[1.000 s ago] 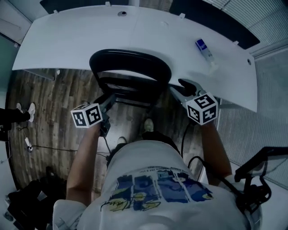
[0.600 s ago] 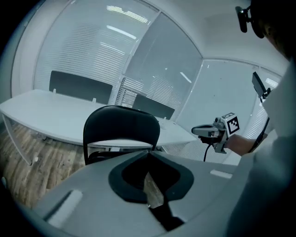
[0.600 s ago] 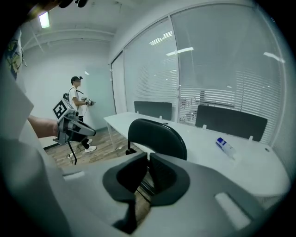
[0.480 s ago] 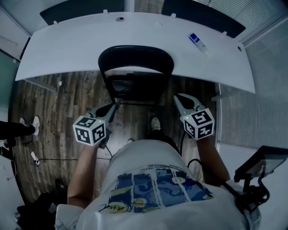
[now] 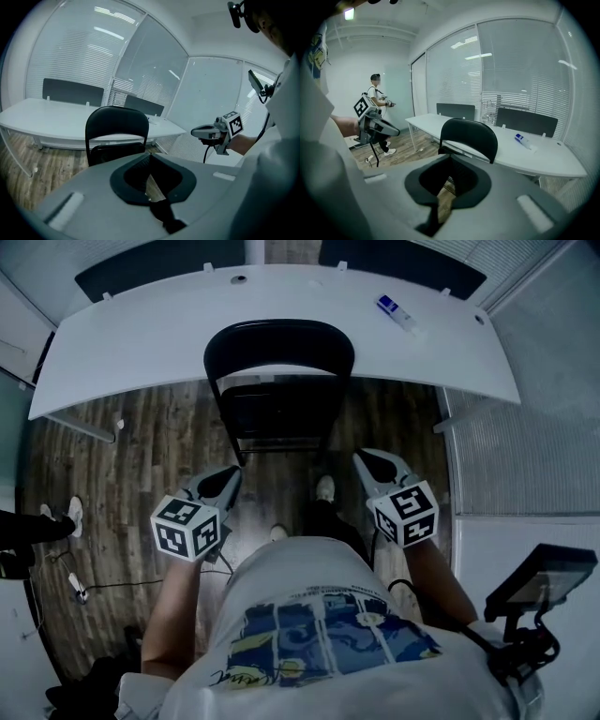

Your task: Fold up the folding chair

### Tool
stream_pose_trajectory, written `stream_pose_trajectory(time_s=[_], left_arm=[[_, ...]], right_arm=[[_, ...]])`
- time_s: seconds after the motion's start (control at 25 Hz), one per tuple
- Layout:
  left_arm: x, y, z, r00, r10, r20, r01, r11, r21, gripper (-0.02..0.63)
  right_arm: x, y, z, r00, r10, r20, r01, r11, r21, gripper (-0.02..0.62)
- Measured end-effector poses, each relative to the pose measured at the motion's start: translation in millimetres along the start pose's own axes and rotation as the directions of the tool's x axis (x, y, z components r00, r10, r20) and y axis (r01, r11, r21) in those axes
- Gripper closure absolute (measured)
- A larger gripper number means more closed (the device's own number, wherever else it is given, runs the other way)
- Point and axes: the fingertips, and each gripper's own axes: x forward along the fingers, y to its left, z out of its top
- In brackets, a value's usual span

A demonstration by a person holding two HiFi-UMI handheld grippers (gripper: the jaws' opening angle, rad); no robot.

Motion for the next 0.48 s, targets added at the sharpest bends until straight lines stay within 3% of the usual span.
stream_pose_trajectory(time_s=[0.48], left_arm=[[-9.6, -37.9, -2.6, 0.997, -0.074, -0.009, 0.075, 0.997, 0.033, 0.6]], right_arm=[[-35.7, 29.4, -4.1, 1.0, -0.014, 0.01, 0.014, 1.0, -0.013, 0.592]])
